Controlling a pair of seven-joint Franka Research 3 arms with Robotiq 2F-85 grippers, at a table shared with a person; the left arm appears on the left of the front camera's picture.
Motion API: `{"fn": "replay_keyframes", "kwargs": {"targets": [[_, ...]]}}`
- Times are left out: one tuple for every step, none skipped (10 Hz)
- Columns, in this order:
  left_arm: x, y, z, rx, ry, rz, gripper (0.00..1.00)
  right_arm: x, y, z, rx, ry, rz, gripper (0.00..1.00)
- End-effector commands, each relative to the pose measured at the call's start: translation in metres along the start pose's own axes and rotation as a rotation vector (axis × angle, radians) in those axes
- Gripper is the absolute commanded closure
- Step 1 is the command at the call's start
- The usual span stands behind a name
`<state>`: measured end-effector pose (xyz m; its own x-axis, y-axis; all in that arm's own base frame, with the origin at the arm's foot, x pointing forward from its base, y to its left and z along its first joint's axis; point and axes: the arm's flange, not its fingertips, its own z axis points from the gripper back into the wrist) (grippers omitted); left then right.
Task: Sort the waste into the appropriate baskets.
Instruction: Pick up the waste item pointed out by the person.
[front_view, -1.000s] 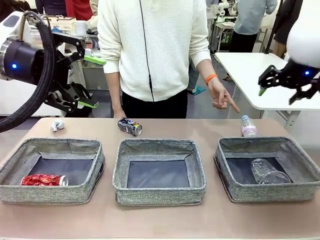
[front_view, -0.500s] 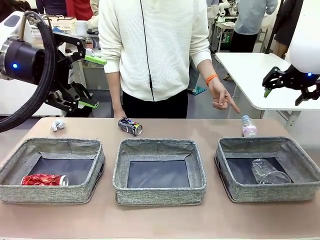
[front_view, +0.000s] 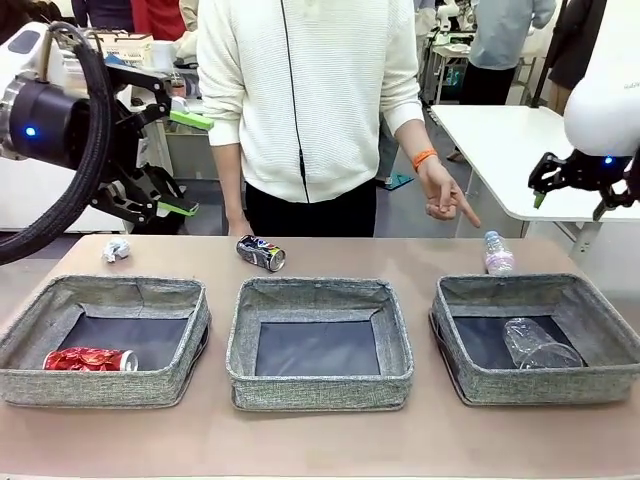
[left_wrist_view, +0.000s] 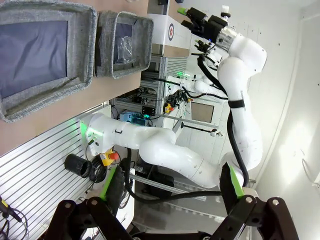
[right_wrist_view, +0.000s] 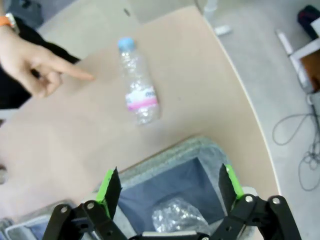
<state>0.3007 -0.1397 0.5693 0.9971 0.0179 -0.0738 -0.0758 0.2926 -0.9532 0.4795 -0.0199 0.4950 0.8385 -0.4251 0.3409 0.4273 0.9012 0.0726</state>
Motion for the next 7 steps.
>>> {"fn": "replay_keyframes", "kwargs": {"targets": [[0.000, -0.001, 0.001, 0.011, 0.009, 0.002, 0.00, 0.025, 0.002, -0.017, 0.000, 0.064, 0.007, 0.00], [0.000, -0.001, 0.001, 0.011, 0.009, 0.002, 0.00, 0.031, 0.000, -0.034, -0.004, 0.086, 0.014, 0.00], [0.000, -0.001, 0.001, 0.011, 0.009, 0.002, 0.00, 0.037, 0.002, -0.049, -0.007, 0.118, 0.017, 0.00], [0.000, -0.001, 0.001, 0.011, 0.009, 0.002, 0.00, 0.043, 0.005, -0.061, -0.013, 0.151, 0.015, 0.00], [0.000, -0.001, 0.001, 0.011, 0.009, 0.002, 0.00, 0.047, 0.006, -0.073, -0.020, 0.185, 0.000, 0.00], [0.000, -0.001, 0.001, 0.011, 0.009, 0.002, 0.00, 0.051, 0.007, -0.078, -0.029, 0.198, -0.034, 0.00], [0.000, -0.001, 0.001, 0.011, 0.009, 0.002, 0.00, 0.034, 0.001, -0.073, -0.023, 0.143, -0.009, 0.00]]}}
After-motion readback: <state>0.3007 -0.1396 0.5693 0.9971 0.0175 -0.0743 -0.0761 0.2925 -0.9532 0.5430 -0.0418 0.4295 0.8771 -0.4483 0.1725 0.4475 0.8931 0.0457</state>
